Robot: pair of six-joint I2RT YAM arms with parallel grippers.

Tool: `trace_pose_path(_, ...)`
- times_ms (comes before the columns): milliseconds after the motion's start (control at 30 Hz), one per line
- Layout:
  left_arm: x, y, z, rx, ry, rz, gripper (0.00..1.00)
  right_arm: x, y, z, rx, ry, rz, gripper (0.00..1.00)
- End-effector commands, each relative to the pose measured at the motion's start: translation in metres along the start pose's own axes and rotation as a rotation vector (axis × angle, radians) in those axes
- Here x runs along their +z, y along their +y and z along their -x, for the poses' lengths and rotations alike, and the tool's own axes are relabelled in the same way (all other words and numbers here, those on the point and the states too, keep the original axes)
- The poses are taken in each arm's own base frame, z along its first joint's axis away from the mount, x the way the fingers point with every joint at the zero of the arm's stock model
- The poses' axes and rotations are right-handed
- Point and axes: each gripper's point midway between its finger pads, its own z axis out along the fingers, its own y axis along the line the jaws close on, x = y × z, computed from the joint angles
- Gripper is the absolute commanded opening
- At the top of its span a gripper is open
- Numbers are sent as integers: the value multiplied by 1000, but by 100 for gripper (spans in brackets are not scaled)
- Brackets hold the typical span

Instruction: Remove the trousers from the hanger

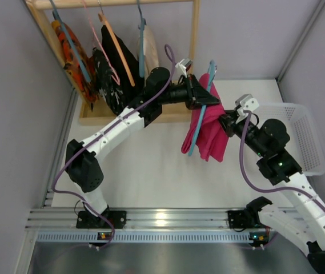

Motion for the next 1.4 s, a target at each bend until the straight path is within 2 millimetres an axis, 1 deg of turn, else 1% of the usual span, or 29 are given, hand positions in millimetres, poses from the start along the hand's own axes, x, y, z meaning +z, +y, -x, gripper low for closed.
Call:
trace_pose_path(0,-19,-28,10,175,-49,-81,0,-35,-25,132,-38,-373,-118,0)
trace_pose_path(33,-19,-25,10,173,-52,-73,0,-37,-26,135,-37,-377,-126,0)
trace_pose_path(100,-20,-11,11,160,-57,-48,0,-45,-30,146,-35,-401,-150,0)
trace_pose_path(133,-21,-9,12,163,-65,-42,0,-47,-33,149,-32,-404,-165,0)
trace_pose_path(167,-22,-2,12,151,-67,-29,0,-50,-33,152,-32,-411,-172,0)
trace_pose_path(200,-22,2,14,148,-71,-20,0,-56,-35,160,-33,-428,-185,0)
trace_pose_path(267,-23,13,15,136,-79,2,0,-64,-40,166,-28,-444,-215,0)
trace_pose_path(367,-25,24,18,126,-94,23,0,-75,-43,180,-24,-475,-234,0)
trace_pose_path(400,-26,30,19,114,-97,36,0,-82,-47,187,-18,-493,-262,0)
trace_pose_path(533,-29,46,22,78,-111,68,0,-102,-54,209,0,-544,-308,0)
trace_pose_path(700,-29,53,22,63,-114,81,0,-130,-64,231,5,-603,-386,0)
trace_pose_path(767,-29,54,22,62,-112,82,0,-137,-68,236,0,-613,-409,0)
trace_pose_path(900,-29,53,19,56,-98,76,0,-154,-76,250,-34,-647,-472,0)
trace_pose_path(967,-30,50,18,62,-94,70,0,-160,-81,254,-47,-652,-507,0)
trace_pose_path(1000,-31,49,16,66,-82,66,0,-167,-84,258,-61,-659,-529,0)
trace_pose_path(1100,-32,42,11,85,-56,48,0,-178,-95,256,-79,-637,-613,0)
trace_pose_path(1133,-33,39,9,94,-48,39,0,-186,-104,252,-66,-623,-676,0)
trace_pose_path(1233,-35,33,6,131,-33,23,0,-200,-123,236,-86,-549,-819,0)
trace_pose_path(1367,-39,25,2,169,-21,7,0,-226,-139,215,-120,-489,-987,0)
